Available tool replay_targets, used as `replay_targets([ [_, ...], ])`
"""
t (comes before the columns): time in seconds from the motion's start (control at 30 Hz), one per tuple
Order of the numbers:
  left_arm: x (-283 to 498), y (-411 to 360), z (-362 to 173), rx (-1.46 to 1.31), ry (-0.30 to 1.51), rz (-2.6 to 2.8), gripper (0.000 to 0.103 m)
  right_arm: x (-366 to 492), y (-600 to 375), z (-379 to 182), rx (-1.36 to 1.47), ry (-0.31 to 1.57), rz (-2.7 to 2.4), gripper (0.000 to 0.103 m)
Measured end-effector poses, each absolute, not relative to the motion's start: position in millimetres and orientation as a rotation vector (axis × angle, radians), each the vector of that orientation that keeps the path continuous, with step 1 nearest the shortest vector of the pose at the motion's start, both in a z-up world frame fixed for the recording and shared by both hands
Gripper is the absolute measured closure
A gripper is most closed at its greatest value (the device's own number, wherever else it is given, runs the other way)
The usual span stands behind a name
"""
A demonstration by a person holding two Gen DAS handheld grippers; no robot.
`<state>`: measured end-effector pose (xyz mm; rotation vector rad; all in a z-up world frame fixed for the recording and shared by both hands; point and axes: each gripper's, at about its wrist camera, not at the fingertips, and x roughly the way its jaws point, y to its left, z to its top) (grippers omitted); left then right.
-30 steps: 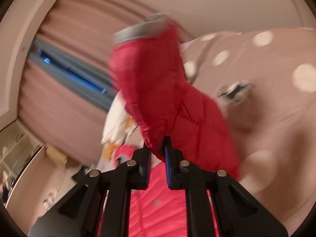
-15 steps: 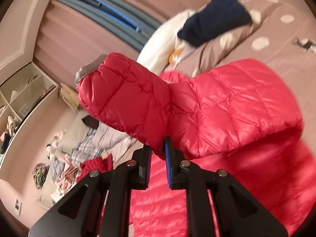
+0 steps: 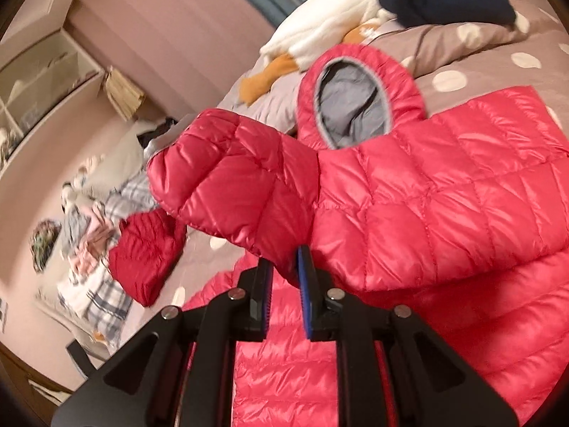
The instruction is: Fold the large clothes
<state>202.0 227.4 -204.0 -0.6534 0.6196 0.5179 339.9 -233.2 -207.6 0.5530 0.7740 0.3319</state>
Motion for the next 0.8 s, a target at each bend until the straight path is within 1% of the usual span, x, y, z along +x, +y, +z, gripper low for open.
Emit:
replay_targets([
  [0.1, 201, 231, -207, -0.662, 0.632, 0.528, 0.081, 345, -216, -218, 0.501, 0.808, 0.332, 0.086],
  [0.13, 202, 232, -207, -0.667, 0.636, 0.524, 0.081, 347, -212, -223, 0.489, 0.826, 0.330, 0.084],
  [0.2, 203, 231, -208, -0.662, 0.641, 0.522, 0.081, 351, -210, -227, 0.493, 0.842, 0.325, 0.079],
  [0.23, 203, 231, -207, -0.653, 0.641, 0.524, 0.081, 352, -212, -229, 0.503, 0.849, 0.324, 0.075],
  [0.37, 204, 229, -205, -0.633, 0.641, 0.527, 0.081, 355, -214, -231, 0.527, 0.862, 0.334, 0.062],
  [0.5, 204, 230, -206, -0.639, 0.649, 0.522, 0.080, 348, -208, -222, 0.486, 0.848, 0.367, 0.053],
  [0.57, 204, 230, -206, -0.637, 0.650, 0.525, 0.081, 345, -205, -216, 0.453, 0.833, 0.373, 0.044],
  [0.7, 205, 229, -205, -0.629, 0.650, 0.525, 0.081, 338, -210, -201, 0.373, 0.786, 0.337, 0.039],
  [0.77, 205, 230, -206, -0.631, 0.649, 0.524, 0.081, 335, -220, -194, 0.312, 0.758, 0.249, 0.031],
  [0.8, 205, 230, -206, -0.633, 0.647, 0.524, 0.080, 334, -229, -191, 0.285, 0.735, 0.200, 0.031],
])
